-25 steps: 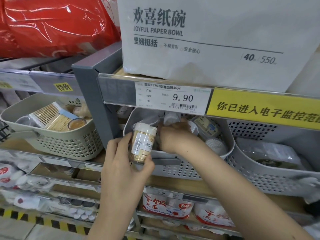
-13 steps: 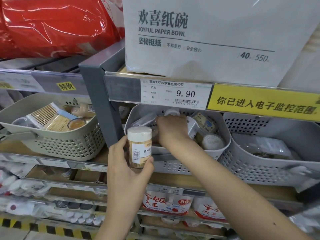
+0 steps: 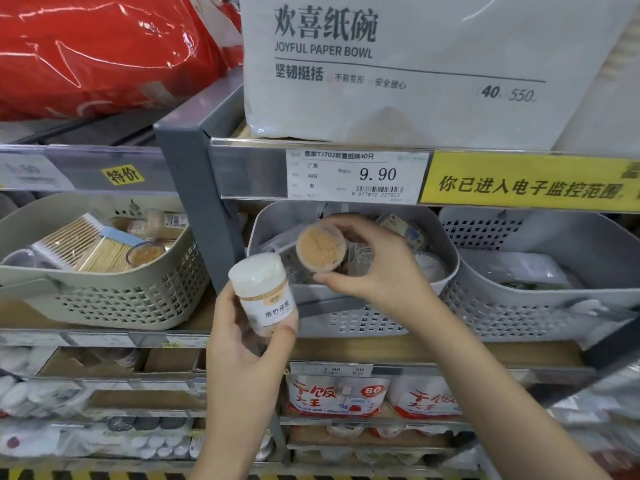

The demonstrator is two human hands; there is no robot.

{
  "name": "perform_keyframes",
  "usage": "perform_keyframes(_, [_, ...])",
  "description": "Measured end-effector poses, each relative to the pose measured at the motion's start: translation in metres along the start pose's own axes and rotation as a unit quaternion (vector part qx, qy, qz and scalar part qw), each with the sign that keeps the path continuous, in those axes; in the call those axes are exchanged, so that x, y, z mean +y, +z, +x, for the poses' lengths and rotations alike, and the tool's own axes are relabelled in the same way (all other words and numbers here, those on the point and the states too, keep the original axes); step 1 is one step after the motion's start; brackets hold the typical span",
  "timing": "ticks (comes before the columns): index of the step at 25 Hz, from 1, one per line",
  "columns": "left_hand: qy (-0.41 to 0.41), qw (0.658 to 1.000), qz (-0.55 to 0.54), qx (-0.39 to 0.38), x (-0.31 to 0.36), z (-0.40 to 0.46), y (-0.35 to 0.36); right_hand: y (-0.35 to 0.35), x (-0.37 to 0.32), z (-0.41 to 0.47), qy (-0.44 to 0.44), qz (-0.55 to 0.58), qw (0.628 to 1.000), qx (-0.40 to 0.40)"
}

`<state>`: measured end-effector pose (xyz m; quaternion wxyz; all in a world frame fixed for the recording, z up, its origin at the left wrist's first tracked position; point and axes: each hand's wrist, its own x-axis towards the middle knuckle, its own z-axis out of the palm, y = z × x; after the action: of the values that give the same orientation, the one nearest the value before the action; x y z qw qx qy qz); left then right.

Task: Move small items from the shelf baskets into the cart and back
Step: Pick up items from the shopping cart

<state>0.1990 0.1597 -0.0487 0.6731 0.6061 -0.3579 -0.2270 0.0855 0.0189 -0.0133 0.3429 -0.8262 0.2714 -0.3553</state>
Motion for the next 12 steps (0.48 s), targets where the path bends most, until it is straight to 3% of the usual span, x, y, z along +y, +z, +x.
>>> perform_keyframes(5, [0.007,0.995,-0.067,-0.069,0.011,-0.004,0.01,-0.022,-0.011,-0.059,0.005,0.036,0.991,0.132])
perform_keyframes(12, [0.008,0.956,-0.066,-0.286,0.003,-0.033,0.085,-0.067,-0.002,-0.189,0.129,0.06,0.93,0.338])
